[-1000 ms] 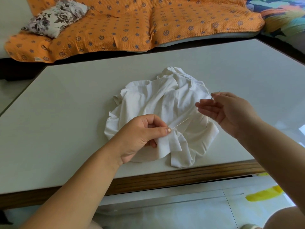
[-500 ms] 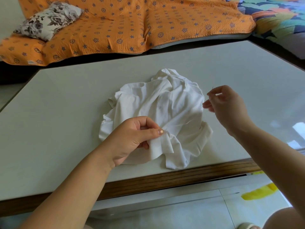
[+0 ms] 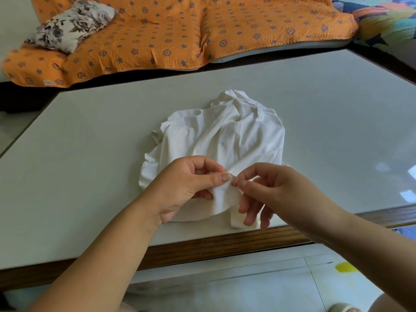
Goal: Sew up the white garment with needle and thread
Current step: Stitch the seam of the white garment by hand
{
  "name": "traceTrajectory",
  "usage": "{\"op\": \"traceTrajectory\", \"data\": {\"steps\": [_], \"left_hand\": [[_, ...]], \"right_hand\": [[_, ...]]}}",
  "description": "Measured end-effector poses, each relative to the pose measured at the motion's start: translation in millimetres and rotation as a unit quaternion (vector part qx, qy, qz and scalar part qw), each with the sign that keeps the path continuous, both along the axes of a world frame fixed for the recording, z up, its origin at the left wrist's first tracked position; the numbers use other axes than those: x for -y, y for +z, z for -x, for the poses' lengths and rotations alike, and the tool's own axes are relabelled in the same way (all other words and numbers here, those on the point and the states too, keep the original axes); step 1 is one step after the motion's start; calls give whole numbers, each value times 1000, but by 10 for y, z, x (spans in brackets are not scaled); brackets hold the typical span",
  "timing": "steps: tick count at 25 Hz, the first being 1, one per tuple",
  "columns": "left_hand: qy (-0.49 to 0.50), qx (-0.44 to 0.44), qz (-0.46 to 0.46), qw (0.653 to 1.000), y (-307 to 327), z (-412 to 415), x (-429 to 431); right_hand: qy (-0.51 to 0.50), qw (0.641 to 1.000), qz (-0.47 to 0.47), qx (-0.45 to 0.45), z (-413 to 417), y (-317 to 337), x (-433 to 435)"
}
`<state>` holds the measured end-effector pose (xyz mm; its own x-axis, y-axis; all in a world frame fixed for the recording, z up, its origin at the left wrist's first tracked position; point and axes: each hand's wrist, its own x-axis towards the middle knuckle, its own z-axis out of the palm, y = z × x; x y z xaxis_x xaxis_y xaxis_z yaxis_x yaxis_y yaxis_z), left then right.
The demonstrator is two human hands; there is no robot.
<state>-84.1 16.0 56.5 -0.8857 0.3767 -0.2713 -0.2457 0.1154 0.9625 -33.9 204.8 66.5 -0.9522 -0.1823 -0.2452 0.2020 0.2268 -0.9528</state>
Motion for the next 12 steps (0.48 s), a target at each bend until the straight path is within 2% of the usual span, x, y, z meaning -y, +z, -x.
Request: {"op": "traceTrajectory", "data": {"steps": [7, 12], "left_hand": [[-1, 7, -8, 1000, 9, -3, -5], [7, 5, -5, 1000, -6, 6, 9]], "right_hand": [[-1, 999, -39, -19, -3, 0, 5], [-4, 999, -32, -14, -1, 7, 19]]}}
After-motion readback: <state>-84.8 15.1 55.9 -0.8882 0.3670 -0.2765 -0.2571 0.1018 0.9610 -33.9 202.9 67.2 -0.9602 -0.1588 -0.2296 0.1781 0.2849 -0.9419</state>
